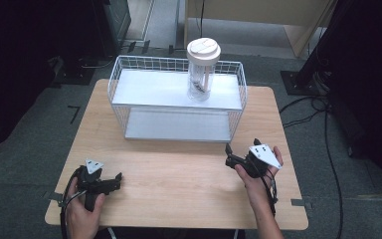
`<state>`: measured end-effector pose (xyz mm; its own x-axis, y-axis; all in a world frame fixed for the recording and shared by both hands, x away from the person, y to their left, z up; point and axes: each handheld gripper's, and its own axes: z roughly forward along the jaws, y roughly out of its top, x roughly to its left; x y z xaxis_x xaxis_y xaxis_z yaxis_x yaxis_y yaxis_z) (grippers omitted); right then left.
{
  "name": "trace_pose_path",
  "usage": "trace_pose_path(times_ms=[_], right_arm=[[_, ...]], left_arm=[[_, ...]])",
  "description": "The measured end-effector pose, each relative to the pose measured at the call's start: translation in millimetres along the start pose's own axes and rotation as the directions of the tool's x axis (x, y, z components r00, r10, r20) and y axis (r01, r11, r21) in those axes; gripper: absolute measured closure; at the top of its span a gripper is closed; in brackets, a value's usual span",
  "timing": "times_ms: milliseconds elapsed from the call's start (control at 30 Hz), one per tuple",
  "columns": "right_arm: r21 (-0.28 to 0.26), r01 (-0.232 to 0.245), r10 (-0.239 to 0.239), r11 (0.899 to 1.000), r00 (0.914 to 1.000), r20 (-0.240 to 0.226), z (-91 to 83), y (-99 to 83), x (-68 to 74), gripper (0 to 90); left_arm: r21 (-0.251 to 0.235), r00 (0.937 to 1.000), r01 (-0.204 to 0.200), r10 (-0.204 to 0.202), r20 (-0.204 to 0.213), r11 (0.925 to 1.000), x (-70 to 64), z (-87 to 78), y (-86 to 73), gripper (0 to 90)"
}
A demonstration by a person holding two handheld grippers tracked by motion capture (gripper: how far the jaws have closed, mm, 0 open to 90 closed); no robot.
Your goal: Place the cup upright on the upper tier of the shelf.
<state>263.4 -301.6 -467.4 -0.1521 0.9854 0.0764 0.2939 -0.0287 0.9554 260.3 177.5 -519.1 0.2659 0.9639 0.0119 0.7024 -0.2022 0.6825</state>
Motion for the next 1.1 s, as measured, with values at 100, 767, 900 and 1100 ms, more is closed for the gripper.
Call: trace_pose_path(times_ms=[100, 767, 900, 1100], right_arm=[[0.014, -0.006, 0.006, 1.0, 0.9999, 0.014, -4.7, -7.7, -7.0, 0.0], [0.111, 0.011, -0.024, 0.994, 0.9928, 0.117, -43.0, -50.0, -61.3, 0.0], [0.12, -0.009, -0.008, 0.993, 0.9906, 0.137, -55.1, -56.3, -73.9, 0.0], [0.132, -0.018, -0.004, 0.991, 0.9868, 0.162, -67.7, -63.5, -87.7, 0.0]], left_arm=[[0.0, 1.0, 0.0, 0.0, 0.0, 1.0, 0.0, 0.0, 0.0, 0.0], [0.0, 1.0, -0.001, 0.001, 0.0, 1.0, 0.0, 0.0, 0.0, 0.0], [0.0, 1.0, -0.001, 0.001, 0.0, 1.0, 0.0, 0.0, 0.0, 0.0], [0.0, 1.0, -0.001, 0.001, 0.0, 1.0, 0.0, 0.0, 0.0, 0.0]])
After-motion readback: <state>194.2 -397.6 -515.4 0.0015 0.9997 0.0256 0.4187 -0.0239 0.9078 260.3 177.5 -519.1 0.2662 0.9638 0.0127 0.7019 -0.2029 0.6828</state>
